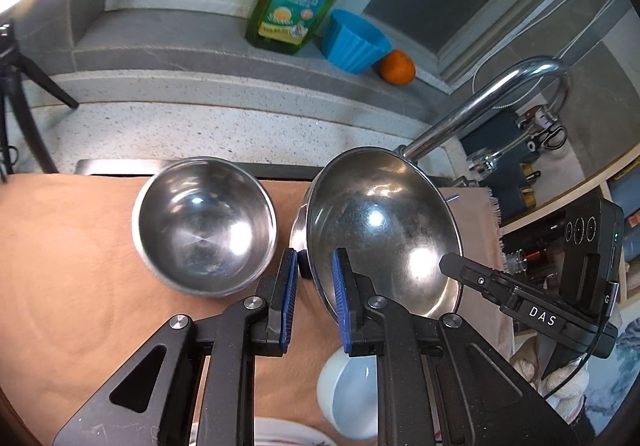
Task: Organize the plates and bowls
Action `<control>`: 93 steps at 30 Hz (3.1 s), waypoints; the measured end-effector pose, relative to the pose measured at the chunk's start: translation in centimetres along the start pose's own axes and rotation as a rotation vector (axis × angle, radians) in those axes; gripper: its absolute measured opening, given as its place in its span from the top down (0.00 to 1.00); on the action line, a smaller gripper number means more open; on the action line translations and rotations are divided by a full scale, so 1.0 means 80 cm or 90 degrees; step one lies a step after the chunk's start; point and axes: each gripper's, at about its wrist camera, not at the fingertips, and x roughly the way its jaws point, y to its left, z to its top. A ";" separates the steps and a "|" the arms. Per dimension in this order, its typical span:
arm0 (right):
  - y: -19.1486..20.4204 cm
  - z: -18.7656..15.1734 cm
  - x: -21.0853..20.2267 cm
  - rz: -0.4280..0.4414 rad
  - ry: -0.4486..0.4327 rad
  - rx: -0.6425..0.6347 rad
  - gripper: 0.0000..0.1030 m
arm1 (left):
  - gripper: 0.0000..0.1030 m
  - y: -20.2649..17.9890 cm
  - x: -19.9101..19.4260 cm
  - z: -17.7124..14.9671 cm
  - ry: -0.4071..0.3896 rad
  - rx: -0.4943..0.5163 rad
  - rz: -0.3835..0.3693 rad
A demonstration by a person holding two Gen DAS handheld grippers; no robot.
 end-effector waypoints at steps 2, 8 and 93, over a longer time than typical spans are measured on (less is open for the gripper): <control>0.014 -0.004 -0.003 0.004 -0.002 -0.011 0.84 | 0.85 0.005 -0.014 -0.005 -0.010 0.000 0.002; 0.063 -0.021 -0.005 0.026 0.002 -0.045 0.83 | 0.85 0.030 -0.055 -0.027 -0.039 -0.011 0.015; 0.217 -0.086 0.043 0.040 -0.001 -0.230 0.54 | 0.85 0.174 -0.167 -0.137 -0.105 -0.110 0.154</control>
